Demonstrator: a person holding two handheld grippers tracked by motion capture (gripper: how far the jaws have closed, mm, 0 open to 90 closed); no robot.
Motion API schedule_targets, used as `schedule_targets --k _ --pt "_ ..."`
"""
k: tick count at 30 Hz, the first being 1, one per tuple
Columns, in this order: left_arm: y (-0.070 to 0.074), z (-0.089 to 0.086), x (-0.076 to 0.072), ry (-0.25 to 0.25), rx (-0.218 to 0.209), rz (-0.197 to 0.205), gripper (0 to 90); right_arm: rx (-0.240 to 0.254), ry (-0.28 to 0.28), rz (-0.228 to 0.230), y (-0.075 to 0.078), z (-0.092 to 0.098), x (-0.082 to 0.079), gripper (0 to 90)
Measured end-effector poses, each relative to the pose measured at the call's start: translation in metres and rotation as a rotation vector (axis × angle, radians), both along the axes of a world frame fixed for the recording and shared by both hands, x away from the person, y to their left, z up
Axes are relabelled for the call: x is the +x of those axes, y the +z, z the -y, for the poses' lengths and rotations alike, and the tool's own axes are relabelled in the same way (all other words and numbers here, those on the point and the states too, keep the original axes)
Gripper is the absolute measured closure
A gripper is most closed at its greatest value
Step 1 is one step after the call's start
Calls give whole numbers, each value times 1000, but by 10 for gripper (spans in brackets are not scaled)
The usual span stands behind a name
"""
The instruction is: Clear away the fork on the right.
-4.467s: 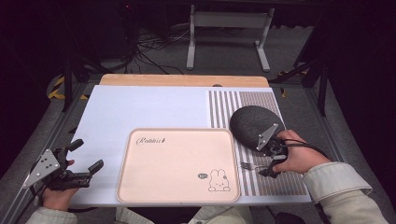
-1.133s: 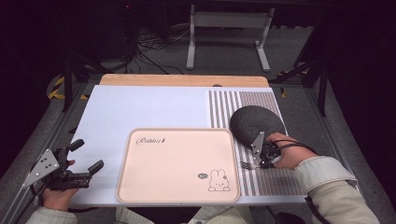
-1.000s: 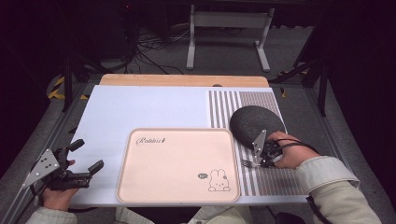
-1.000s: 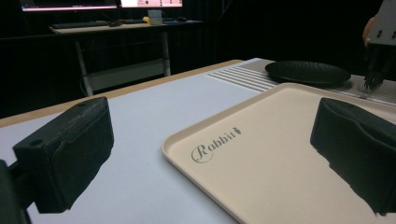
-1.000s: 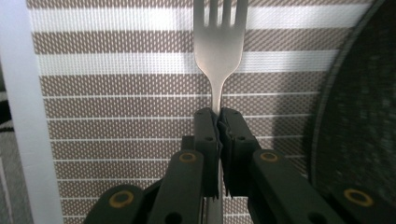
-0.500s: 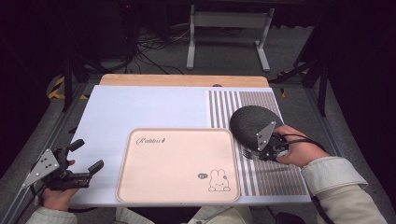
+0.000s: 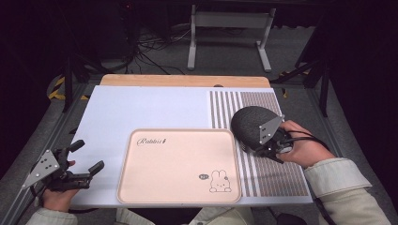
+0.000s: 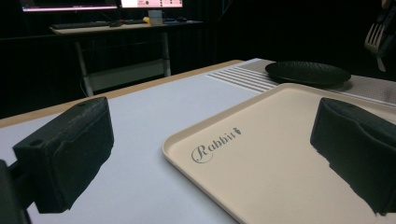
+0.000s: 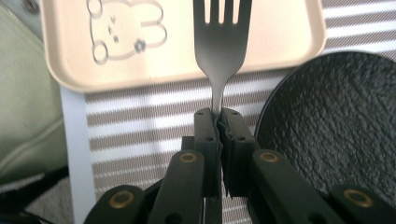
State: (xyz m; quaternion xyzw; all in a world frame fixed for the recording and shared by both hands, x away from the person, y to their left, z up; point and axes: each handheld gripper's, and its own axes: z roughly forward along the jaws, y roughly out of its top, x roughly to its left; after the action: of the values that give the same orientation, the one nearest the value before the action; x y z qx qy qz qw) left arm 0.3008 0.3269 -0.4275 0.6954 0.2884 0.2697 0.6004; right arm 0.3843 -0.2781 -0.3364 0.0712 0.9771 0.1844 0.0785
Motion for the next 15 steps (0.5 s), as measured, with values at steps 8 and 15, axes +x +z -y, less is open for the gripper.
schedule_targets --k 8,15 --pt "0 0 0 0 -2 1 3 81 -101 -31 12 -13 -6 864" --pt "0 0 0 1 -5 3 2 109 -190 -23 18 -25 -7 864"
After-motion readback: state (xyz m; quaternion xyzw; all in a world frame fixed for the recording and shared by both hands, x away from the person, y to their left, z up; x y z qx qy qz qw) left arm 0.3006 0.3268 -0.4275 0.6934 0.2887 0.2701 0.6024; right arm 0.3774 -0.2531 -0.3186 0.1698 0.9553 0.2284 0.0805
